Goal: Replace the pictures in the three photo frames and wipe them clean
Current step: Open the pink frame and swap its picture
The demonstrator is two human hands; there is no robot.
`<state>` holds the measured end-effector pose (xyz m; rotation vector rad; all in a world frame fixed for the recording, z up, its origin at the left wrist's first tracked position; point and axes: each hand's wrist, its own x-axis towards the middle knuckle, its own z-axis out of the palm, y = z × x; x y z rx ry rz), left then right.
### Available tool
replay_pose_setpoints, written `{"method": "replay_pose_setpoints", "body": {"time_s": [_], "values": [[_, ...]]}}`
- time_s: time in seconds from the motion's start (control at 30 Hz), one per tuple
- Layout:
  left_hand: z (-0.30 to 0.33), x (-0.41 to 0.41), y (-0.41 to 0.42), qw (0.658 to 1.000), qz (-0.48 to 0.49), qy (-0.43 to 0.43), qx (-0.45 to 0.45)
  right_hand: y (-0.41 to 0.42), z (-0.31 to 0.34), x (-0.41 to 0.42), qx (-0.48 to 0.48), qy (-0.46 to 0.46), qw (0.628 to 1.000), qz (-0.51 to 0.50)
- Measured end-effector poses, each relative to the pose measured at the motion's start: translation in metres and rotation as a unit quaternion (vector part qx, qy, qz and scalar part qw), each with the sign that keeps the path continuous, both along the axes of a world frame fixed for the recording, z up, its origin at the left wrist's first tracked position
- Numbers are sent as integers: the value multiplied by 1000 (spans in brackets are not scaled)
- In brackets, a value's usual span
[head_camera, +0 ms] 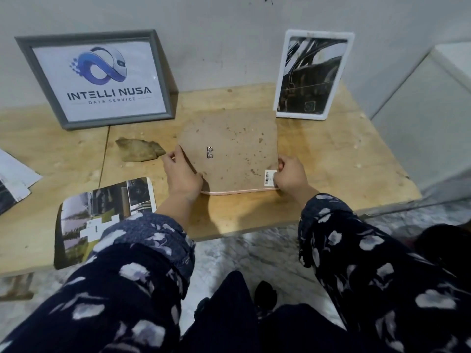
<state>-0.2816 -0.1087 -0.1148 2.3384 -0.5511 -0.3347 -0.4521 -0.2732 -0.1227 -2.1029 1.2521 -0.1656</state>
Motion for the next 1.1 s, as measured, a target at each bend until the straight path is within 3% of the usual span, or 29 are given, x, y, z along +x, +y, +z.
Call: {"method": "replay_pose_setpoints", "body": {"time_s": [0.2, 0.47, 0.7, 0.87, 1.1], "values": [[-7, 1, 2, 999, -14, 19, 41, 0, -9, 2, 6, 41, 999, 18], [-11, 7, 0, 984, -68, -1, 163, 0, -6, 3, -8, 106, 993, 53], [7, 18, -14, 927, -160, -45, 336, -8, 12, 10, -112, 209, 964, 121], [19, 32, -27, 884, -248, -76, 389, -22, 20, 26, -120, 296, 921, 225], [29, 46, -43, 836, -315, -115, 435, -39, 22, 47, -102, 375, 872, 297]]}}
